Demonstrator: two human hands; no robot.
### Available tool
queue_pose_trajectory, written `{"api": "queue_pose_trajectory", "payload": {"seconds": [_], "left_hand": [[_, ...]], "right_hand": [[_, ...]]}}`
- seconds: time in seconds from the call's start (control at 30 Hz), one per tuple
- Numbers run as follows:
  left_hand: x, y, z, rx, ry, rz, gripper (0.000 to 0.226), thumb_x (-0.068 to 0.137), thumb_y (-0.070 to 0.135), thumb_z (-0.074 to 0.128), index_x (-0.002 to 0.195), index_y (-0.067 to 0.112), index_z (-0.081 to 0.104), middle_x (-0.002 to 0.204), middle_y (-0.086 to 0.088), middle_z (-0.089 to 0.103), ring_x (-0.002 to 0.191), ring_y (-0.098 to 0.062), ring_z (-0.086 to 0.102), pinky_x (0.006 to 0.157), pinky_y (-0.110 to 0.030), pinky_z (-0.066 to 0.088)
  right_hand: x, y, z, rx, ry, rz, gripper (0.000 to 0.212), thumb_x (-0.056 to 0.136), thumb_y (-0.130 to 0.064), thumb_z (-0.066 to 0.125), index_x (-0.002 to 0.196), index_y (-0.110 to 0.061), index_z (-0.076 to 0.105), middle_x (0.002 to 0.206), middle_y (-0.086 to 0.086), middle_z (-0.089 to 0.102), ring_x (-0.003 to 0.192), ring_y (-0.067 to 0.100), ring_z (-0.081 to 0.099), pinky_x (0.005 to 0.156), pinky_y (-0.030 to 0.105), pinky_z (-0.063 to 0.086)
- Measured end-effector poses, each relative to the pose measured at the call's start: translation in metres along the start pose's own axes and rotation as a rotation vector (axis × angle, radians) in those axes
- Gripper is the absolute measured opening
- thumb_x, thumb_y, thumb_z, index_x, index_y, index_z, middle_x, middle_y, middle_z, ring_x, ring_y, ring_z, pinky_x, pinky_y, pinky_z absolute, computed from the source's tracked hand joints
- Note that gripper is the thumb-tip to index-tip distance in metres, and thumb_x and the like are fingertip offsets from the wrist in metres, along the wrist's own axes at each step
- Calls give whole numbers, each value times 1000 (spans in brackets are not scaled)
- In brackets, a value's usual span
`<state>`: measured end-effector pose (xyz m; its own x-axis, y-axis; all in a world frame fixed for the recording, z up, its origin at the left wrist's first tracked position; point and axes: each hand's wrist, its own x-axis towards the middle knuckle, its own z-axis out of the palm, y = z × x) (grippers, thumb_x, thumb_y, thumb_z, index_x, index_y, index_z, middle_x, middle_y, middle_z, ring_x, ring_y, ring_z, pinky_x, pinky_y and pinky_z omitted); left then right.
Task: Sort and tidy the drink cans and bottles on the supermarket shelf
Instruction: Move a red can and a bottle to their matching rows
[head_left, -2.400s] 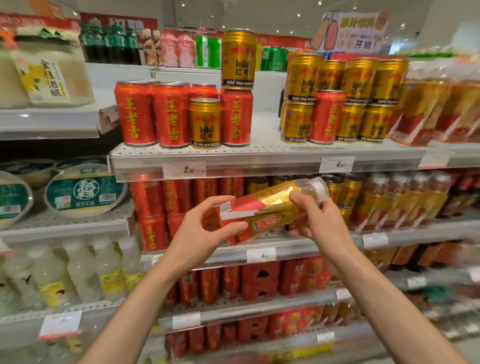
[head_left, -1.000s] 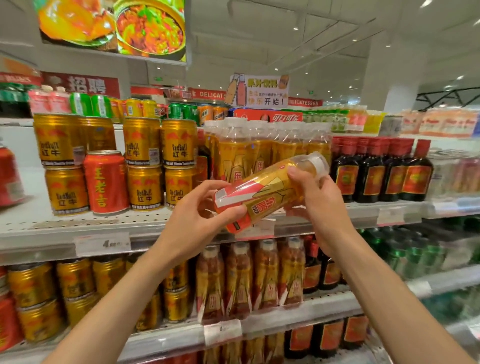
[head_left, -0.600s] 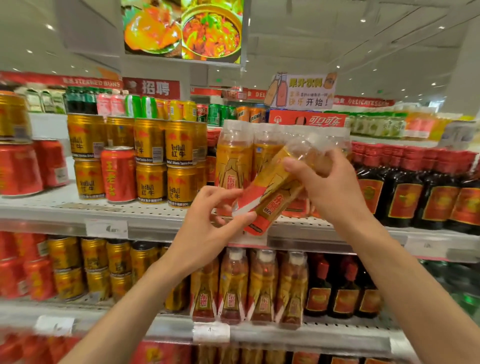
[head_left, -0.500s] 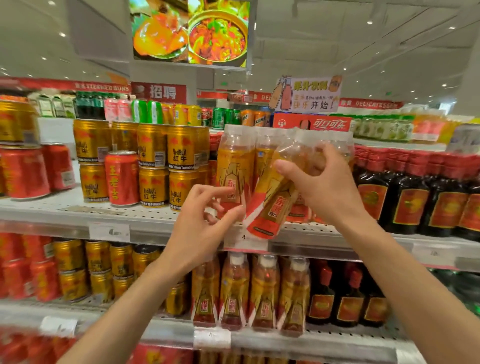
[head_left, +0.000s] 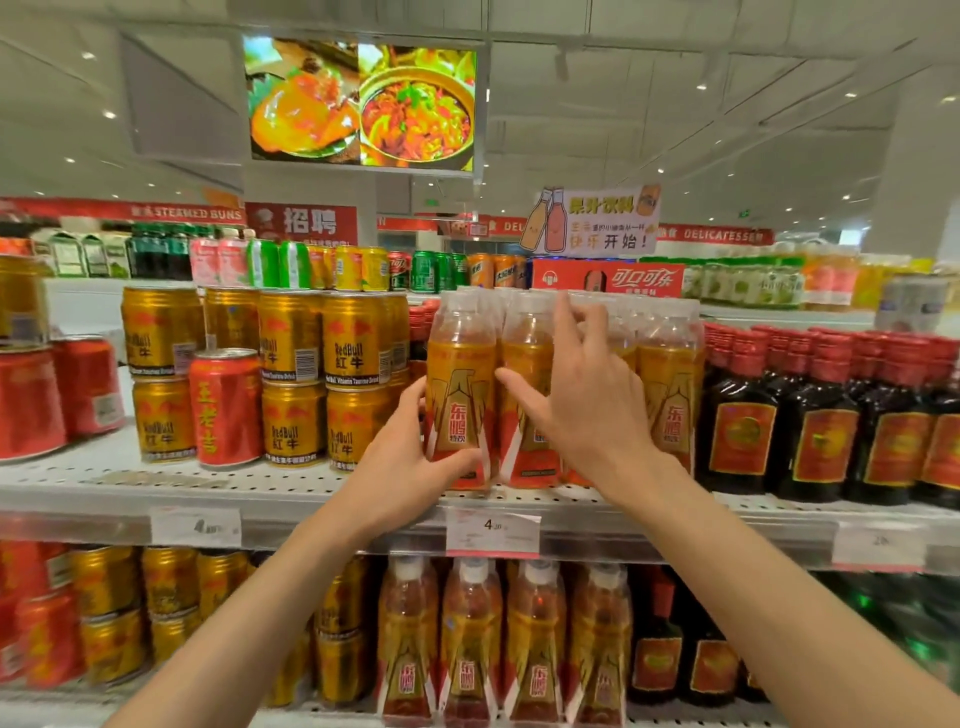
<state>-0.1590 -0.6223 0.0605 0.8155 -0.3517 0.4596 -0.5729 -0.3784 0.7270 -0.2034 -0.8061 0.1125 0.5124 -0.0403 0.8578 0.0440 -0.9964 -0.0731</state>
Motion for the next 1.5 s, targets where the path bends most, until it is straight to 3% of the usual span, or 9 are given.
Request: {"api": "queue_pose_trajectory", "payload": {"seconds": [0.4,0.67,0.8,0.93,1.1,1.23,1.3,1.4,1.5], "left_hand": [[10,-24,-8,-134,-83,54,83,88,46,76,155,53,26,137,31,60,131,6,54,114,-34,45],[10,-25,-5,-39,-68,81,96,91,52,69,162,46,6,125,48,47,107,35,46,80,8,38],[11,-24,-10,-89,-102,84,89,92,47,69,161,46,14,138,34,58,123,18,53,106,-15,48],[11,-22,-8,-85,-103,73,90,92,47,68,162,45,12,141,28,58,122,15,55,96,-7,49],[9,-22,-4,-78,-99,70,95,93,52,66,161,47,1,149,21,55,129,3,57,110,-35,52],[5,-20,-4,-38,-74,63,93,93,51,67,162,44,5,147,23,53,117,18,55,105,-21,52],[1,-19,-1,8,-1,86,82,92,54,68,160,44,24,141,28,56,117,19,56,103,-23,54],[-9,-18,7,79,171,111,63,89,54,71,146,44,46,130,27,61,121,4,59,103,-32,55],[-24,-13,13,69,298,86,61,92,40,73,147,28,50,133,12,60,115,0,61,91,-17,55]], "right_hand": [[-65,11,27,68,-45,-25,88,91,-51,64,160,-15,22,158,11,31,60,6,49,44,19,47],[-64,9,31,119,-18,-6,86,90,-52,66,159,-20,26,155,10,31,75,15,63,51,30,60],[-68,11,31,100,-62,-59,87,92,-52,61,161,-26,17,169,9,9,64,13,62,47,25,55],[-71,13,34,116,-67,-64,88,91,-48,66,161,-26,18,170,10,7,60,11,59,45,23,52],[-72,13,36,126,-51,-69,86,91,-47,68,161,-24,23,169,12,9,67,14,62,48,26,54],[-77,12,35,156,-64,-58,85,92,-42,70,161,-24,24,169,11,8,76,17,66,52,28,57],[-83,13,33,199,-77,-61,81,93,-39,68,160,-23,25,170,8,8,87,19,67,60,27,58],[-98,15,28,352,-138,-16,73,96,-39,62,159,-25,27,170,-2,8,131,21,54,96,34,55],[-115,20,21,474,-204,29,67,97,-40,61,156,-30,30,166,-11,18,148,11,31,118,38,35]]}}
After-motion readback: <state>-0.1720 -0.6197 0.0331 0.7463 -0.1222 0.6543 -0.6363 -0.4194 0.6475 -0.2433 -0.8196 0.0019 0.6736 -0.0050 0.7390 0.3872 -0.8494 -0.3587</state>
